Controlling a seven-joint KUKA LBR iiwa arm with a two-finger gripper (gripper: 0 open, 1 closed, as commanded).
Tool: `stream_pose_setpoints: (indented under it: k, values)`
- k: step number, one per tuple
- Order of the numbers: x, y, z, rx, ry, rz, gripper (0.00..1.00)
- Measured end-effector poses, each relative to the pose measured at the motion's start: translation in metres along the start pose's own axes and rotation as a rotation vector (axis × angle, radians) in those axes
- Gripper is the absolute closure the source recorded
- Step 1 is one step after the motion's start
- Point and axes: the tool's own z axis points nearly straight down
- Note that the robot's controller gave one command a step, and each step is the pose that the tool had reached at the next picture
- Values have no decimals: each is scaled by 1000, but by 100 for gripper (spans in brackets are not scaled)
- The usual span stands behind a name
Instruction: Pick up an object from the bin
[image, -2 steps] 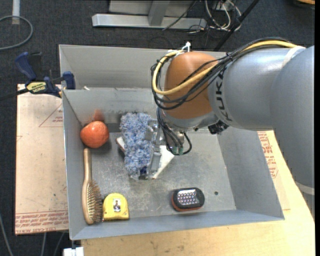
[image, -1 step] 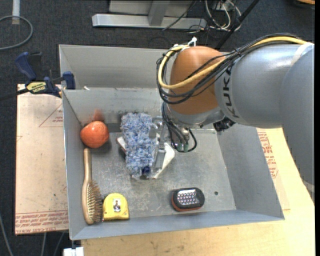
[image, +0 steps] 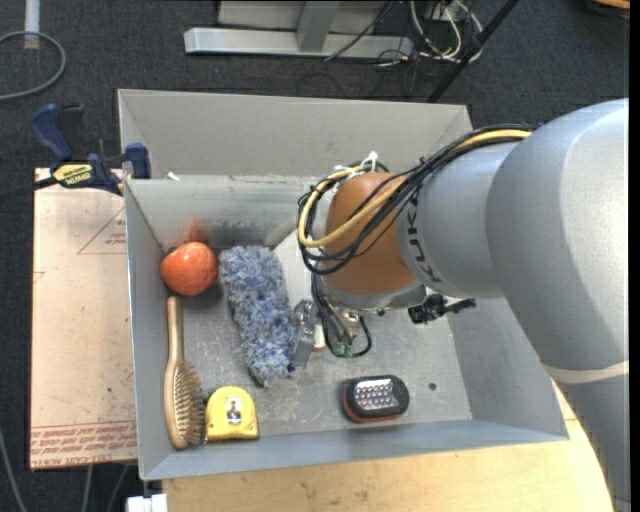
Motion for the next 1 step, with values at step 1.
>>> stream_pose_setpoints:
  k: [1]
  values:
    - [0, 0, 0, 0, 0, 1, 100]
